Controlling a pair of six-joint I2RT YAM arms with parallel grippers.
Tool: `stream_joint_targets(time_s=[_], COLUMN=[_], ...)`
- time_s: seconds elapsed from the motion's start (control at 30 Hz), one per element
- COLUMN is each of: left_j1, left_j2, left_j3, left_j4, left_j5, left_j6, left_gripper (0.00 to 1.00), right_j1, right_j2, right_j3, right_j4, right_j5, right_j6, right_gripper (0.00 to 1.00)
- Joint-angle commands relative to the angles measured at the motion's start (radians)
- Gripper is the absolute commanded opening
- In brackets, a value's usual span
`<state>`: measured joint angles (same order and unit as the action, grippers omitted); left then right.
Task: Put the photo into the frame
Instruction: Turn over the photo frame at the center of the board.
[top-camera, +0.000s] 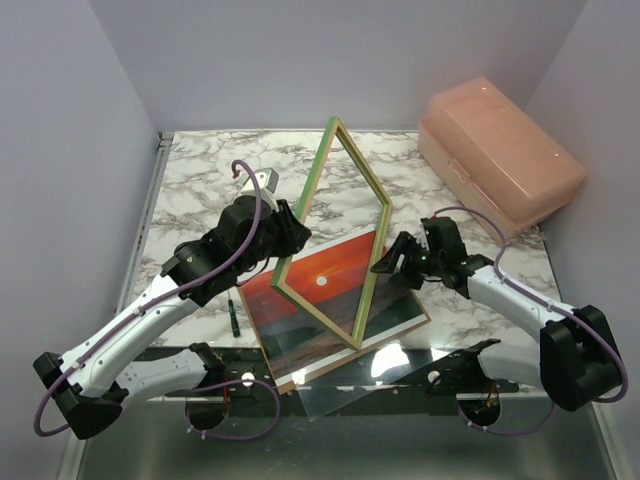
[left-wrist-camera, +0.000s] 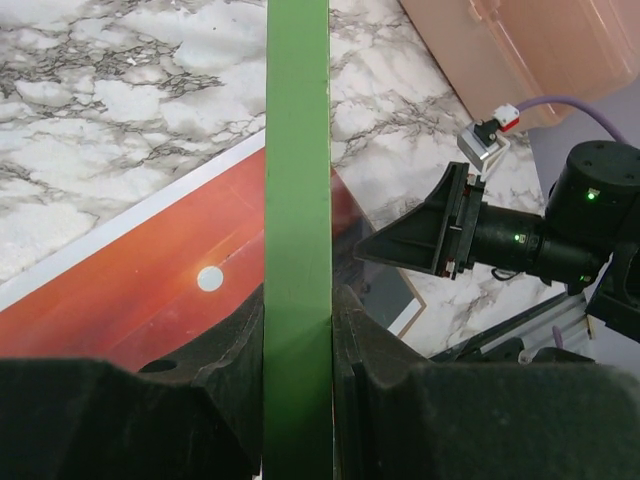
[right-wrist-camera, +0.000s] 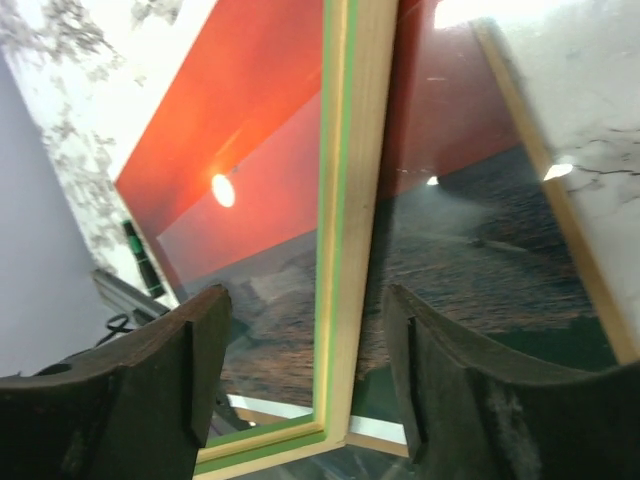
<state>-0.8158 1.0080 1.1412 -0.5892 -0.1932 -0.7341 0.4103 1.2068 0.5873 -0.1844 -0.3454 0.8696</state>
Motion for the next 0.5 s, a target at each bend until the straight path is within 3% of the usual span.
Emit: stream_joint_targets(time_s=[0.0, 0.23, 0.47], left_j1=[0.036, 0.053, 0.058], left_j2=[-0.043, -0.074, -0.098], left_j3=[-0.077, -0.187, -0.293], left_j4=[0.039, 0.019, 0.013], left_j5=[0.04, 0.049, 0.059], left_j6=[-0.065, -0.108, -0.15], left_gripper=[0.0, 0.0, 0.0], right_j1=[-0.004, -0.004, -0.004], right_j2=[0.026, 0.084, 0.131], right_j3=[-0.031, -0.054, -0.065], right_j4=[-0.02, 0.005, 0.045], right_j5=[0.059, 0.068, 0.039], right_j6=[-0.045, -0.072, -0.069], right_gripper=[0.65, 0.57, 0.56])
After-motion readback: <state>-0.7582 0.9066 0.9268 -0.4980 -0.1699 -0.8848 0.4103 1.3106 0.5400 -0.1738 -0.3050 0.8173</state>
